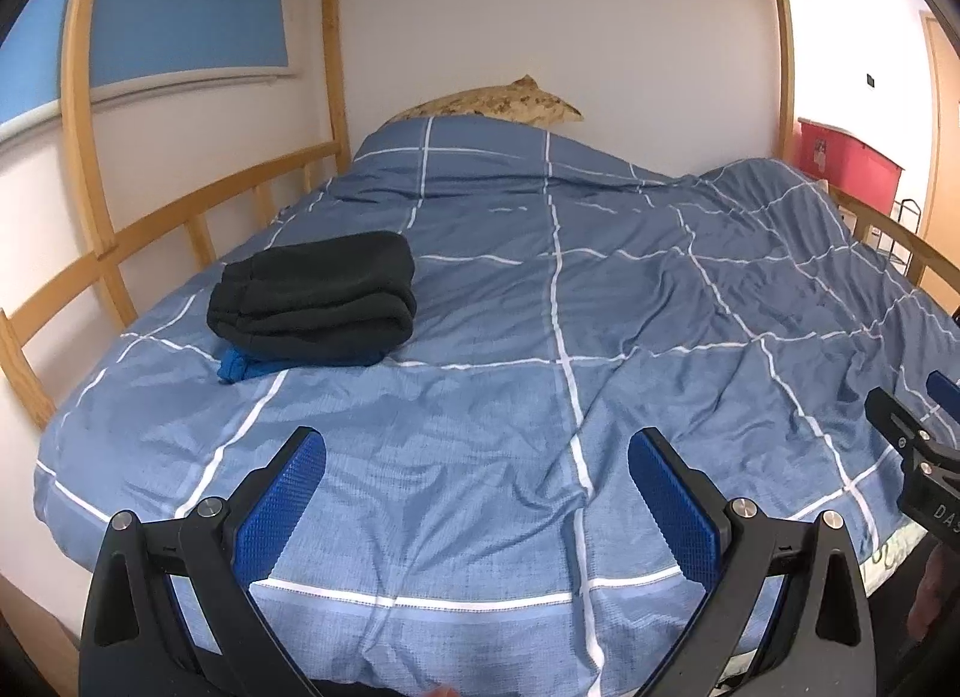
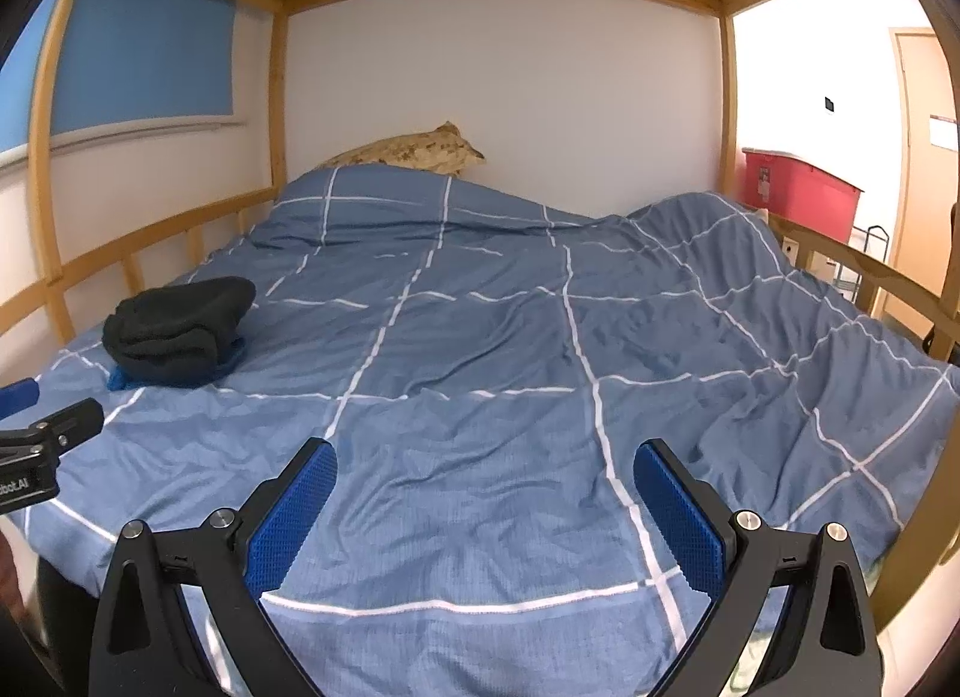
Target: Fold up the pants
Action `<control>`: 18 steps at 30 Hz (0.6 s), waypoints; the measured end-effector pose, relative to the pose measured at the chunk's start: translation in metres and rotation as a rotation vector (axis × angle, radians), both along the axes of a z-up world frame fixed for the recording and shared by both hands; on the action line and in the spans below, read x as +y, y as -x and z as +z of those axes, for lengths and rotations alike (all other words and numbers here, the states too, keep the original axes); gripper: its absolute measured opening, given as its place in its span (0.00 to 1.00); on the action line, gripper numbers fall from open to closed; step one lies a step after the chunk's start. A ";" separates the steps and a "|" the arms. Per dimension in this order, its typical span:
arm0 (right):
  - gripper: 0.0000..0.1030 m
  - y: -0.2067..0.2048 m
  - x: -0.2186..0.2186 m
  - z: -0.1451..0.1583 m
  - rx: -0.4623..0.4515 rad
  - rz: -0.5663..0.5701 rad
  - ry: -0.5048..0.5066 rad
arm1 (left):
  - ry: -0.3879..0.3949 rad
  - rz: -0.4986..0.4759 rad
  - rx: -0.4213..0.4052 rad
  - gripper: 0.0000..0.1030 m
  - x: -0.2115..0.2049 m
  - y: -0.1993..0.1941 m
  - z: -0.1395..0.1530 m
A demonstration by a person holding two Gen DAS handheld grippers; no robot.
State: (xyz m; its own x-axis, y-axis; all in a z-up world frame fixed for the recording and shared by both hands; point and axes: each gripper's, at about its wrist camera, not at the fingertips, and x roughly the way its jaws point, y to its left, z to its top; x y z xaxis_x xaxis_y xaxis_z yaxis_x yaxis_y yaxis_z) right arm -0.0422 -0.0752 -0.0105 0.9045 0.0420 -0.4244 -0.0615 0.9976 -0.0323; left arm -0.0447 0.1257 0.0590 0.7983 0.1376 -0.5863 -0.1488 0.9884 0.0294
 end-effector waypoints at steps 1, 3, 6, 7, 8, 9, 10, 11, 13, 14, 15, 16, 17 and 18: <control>0.97 0.000 0.000 0.001 -0.002 0.000 -0.002 | -0.002 -0.002 -0.002 1.00 -0.001 0.000 0.001; 0.97 0.000 -0.001 0.002 -0.003 0.001 -0.008 | -0.005 -0.005 -0.004 1.00 -0.002 0.000 0.002; 0.97 -0.002 -0.002 0.003 -0.003 0.003 -0.015 | -0.002 -0.012 -0.004 1.00 -0.003 -0.001 0.002; 0.97 -0.003 -0.002 0.003 -0.003 0.004 -0.015 | -0.002 -0.012 -0.005 1.00 -0.003 -0.001 0.003; 0.97 -0.003 -0.002 0.003 -0.003 0.004 -0.014 | -0.004 -0.011 -0.006 1.00 -0.003 -0.002 0.003; 0.97 -0.003 -0.001 0.003 -0.004 0.001 -0.013 | -0.005 -0.010 -0.007 1.00 -0.003 -0.002 0.003; 0.97 -0.003 0.000 0.003 -0.003 0.001 -0.013 | -0.006 -0.010 -0.007 1.00 -0.003 -0.002 0.003; 0.97 -0.003 0.000 0.003 -0.002 0.000 -0.013 | -0.005 -0.009 -0.007 1.00 -0.003 -0.002 0.003; 0.97 -0.003 0.001 0.003 -0.001 0.002 -0.015 | -0.003 -0.012 -0.006 1.00 -0.003 -0.002 0.003; 0.97 -0.003 0.000 0.003 0.000 0.005 -0.013 | -0.006 -0.011 -0.007 1.00 -0.003 -0.002 0.003; 0.97 -0.004 0.000 0.002 0.001 0.005 -0.012 | -0.007 -0.010 -0.007 1.00 -0.003 -0.002 0.003; 0.97 -0.004 0.000 0.003 0.002 0.006 -0.010 | -0.009 -0.009 -0.007 1.00 -0.003 -0.002 0.003; 0.97 -0.004 0.000 0.003 0.002 0.008 -0.007 | -0.009 -0.010 -0.007 1.00 -0.003 -0.002 0.003; 0.97 -0.004 -0.001 0.002 0.002 0.007 -0.007 | -0.011 -0.010 -0.008 1.00 -0.003 -0.002 0.003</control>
State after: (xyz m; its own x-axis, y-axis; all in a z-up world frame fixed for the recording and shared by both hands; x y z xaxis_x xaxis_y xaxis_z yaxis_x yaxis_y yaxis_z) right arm -0.0381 -0.0757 -0.0082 0.9033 0.0517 -0.4259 -0.0688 0.9973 -0.0250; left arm -0.0428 0.1222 0.0618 0.8041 0.1356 -0.5788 -0.1387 0.9896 0.0391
